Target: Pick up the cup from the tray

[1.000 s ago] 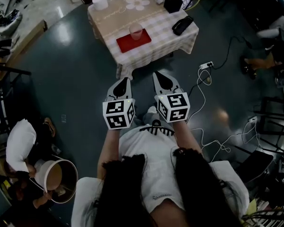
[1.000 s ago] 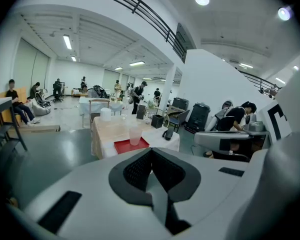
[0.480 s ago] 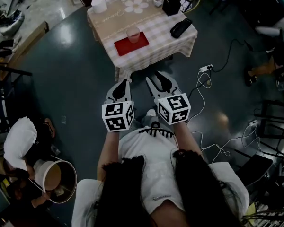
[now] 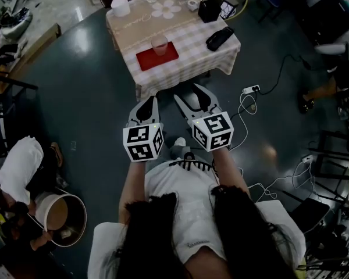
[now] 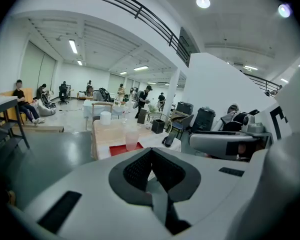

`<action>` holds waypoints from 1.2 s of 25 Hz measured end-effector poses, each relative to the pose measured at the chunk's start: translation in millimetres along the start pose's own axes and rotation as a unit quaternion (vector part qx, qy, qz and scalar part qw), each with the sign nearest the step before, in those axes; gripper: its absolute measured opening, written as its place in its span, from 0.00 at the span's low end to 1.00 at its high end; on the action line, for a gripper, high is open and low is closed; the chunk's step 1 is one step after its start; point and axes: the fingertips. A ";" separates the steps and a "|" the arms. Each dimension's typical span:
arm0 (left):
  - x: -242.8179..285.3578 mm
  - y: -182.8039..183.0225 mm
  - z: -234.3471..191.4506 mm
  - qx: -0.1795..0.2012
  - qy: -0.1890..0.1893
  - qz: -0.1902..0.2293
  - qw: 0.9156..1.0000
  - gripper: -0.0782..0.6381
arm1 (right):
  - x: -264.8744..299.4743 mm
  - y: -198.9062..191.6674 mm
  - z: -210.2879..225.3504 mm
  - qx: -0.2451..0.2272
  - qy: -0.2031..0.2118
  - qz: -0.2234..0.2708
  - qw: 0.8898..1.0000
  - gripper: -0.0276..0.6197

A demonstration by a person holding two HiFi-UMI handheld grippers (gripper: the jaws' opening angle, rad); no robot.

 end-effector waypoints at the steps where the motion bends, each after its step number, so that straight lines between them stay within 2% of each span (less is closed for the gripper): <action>1: 0.9 1.0 -0.3 -0.001 0.003 0.000 1.000 0.12 | 0.8 1.3 1.2 -0.001 0.002 0.000 1.000 0.41; 13: 19.9 4.9 -27.6 -0.013 0.027 0.000 1.000 0.12 | 26.4 7.5 10.1 -0.009 0.012 -0.007 1.000 0.48; 24: 66.4 23.1 -60.8 -0.020 0.021 -0.008 1.000 0.12 | 76.6 18.4 28.5 -0.004 0.005 -0.034 0.999 0.54; 30: 91.4 33.0 -79.2 -0.024 0.021 -0.011 0.999 0.12 | 105.7 26.2 38.0 -0.017 0.004 -0.046 0.999 0.56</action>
Point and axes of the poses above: the fingertips, and each gripper's own axes: x forward along the fingers, z to its right, y out of its top, and after that the axes turned 12 degrees about x, right-handed
